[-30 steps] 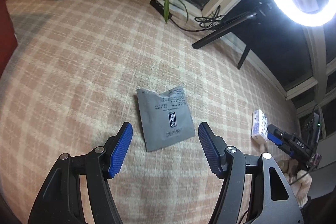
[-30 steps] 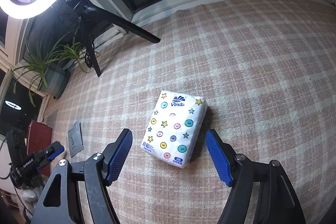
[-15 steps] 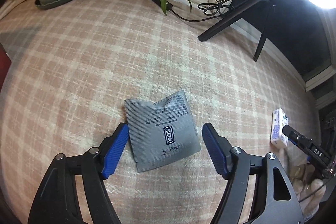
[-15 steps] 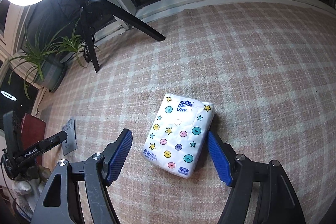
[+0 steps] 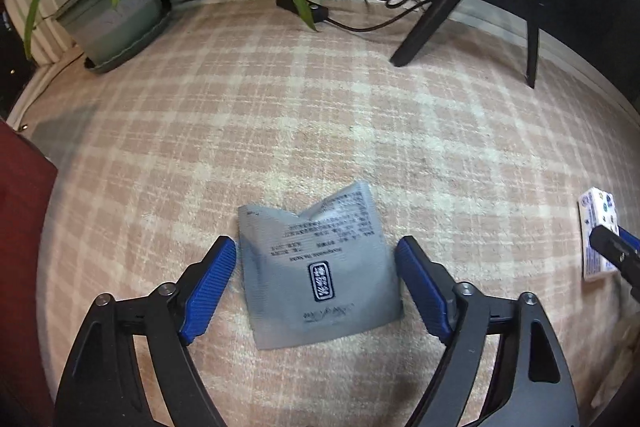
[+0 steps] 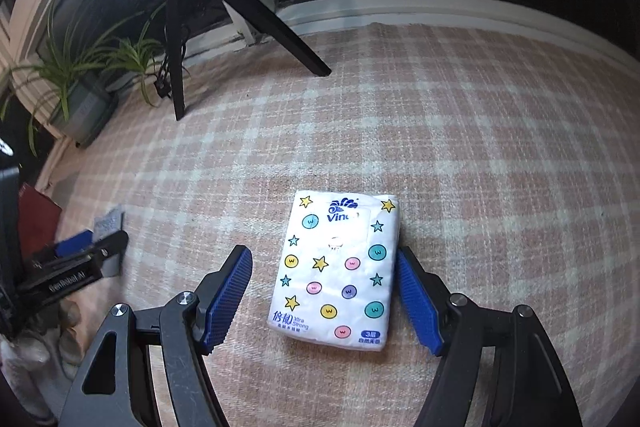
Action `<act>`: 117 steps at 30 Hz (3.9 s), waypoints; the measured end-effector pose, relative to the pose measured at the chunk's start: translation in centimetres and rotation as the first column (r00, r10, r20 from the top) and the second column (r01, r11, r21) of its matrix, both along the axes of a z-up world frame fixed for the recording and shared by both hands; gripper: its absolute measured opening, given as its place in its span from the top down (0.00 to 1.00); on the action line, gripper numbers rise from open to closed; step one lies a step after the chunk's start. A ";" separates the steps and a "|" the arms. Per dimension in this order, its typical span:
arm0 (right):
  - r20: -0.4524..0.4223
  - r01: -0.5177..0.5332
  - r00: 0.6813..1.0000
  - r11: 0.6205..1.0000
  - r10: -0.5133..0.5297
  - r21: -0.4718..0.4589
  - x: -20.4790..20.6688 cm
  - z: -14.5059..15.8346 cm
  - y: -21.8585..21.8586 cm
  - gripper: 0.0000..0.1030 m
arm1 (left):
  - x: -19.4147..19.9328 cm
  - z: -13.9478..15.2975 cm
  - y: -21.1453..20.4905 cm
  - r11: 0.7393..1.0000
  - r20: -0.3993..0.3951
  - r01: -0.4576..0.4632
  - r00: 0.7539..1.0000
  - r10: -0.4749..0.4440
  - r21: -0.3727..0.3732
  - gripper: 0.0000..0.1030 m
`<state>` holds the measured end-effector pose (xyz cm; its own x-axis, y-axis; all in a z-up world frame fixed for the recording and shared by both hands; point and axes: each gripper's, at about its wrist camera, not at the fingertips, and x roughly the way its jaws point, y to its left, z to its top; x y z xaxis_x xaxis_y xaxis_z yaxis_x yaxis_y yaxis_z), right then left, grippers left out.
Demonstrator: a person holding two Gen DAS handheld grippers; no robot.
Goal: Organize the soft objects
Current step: 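Close the left tool on the grey sachet while the right tool closes on the tissue pack, then lift the sachet in the left tool while the right tool carries the tissue pack toward the box, then open the left tool over the box while the right tool drops the tissue pack in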
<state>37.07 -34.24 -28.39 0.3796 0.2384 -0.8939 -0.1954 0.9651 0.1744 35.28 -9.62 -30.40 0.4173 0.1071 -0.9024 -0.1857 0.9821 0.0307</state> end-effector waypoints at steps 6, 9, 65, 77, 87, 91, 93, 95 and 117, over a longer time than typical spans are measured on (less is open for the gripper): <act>0.011 -0.044 0.999 0.996 0.045 -0.075 -0.1 -0.4 0.7 0.33 | -0.2 -0.1 0.6 1.000 0.031 0.008 0.999 -0.008 -0.001 0.16; 0.025 -0.073 0.997 0.988 0.077 -0.133 -0.3 -0.5 1.1 0.33 | -0.5 0.0 0.6 1.000 0.040 0.007 0.999 -0.007 -0.003 0.18; 0.254 -0.145 0.952 0.982 0.171 -0.121 -7.2 10.0 3.6 0.53 | -9.8 10.9 2.9 0.996 0.299 0.060 0.954 -0.036 -0.071 0.46; 0.318 -0.284 0.899 0.953 0.302 -0.105 -12.2 14.0 11.6 0.53 | -16.6 15.5 8.8 0.997 0.374 -0.011 0.927 0.036 -0.070 0.46; 0.345 -0.419 0.838 0.903 0.423 -0.088 -15.0 15.7 21.5 0.52 | -21.3 16.7 16.2 0.992 0.383 -0.106 0.915 0.127 -0.074 0.46; 0.347 -0.466 0.816 0.881 0.462 -0.076 -15.9 16.4 25.5 0.52 | -23.4 16.7 19.3 0.987 0.380 -0.148 0.911 0.163 -0.067 0.46; 0.345 -0.493 0.804 0.868 0.484 -0.068 -16.2 16.7 27.8 0.52 | -24.5 16.6 21.2 0.982 0.374 -0.175 0.908 0.190 -0.073 0.46; 0.344 -0.512 0.795 0.857 0.500 -0.063 -16.4 16.9 29.9 0.52 | -25.4 16.4 23.2 0.976 0.368 -0.204 0.904 0.218 -0.076 0.46; 0.192 -0.620 0.766 0.784 0.614 -0.032 -14.2 11.8 49.3 0.52 | -28.2 12.7 32.8 0.970 0.280 -0.221 0.930 0.240 -0.099 0.46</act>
